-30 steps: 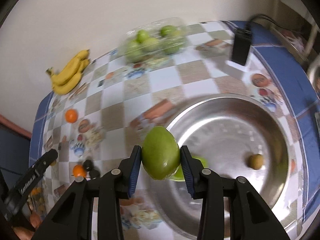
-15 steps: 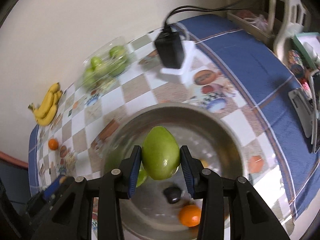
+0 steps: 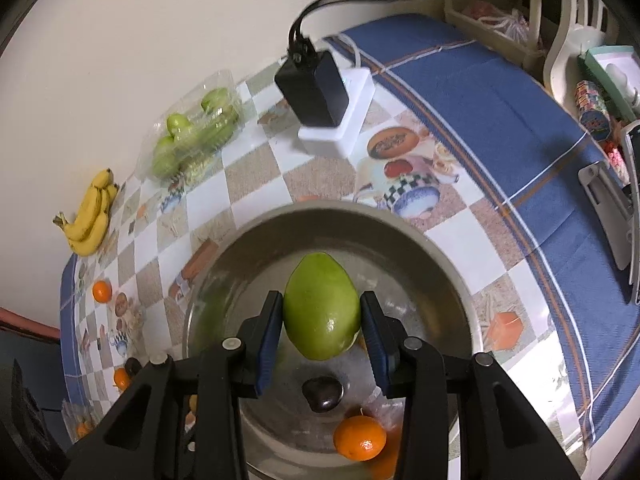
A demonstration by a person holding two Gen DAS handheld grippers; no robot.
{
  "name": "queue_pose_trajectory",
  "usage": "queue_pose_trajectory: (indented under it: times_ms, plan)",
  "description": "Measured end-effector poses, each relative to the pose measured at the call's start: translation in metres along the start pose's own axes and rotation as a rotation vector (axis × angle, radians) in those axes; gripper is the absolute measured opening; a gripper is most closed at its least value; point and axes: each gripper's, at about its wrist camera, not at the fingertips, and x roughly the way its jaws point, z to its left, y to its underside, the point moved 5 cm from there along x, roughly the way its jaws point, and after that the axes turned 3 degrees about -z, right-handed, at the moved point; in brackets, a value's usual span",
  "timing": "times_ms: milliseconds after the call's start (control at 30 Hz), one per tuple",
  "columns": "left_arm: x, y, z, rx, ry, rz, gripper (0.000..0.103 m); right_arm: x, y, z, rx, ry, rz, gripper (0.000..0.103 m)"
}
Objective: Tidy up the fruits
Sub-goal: 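Carry the green pear in the right tool while the left tool carries the tan fruit over the bowl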
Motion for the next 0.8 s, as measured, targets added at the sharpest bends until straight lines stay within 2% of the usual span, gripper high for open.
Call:
queue_pose_trajectory:
  times_ms: [300,800]
  plan:
    - [0.016,0.010,-0.003,-0.007,-0.005,0.045,0.028,0.018,0.010,0.004,-0.016,-0.008,0.061,0.041]
    - [0.034,0.020,0.004,-0.035,-0.044,0.094,0.028,0.041,0.022,0.003,-0.035,0.028,0.137,0.041]
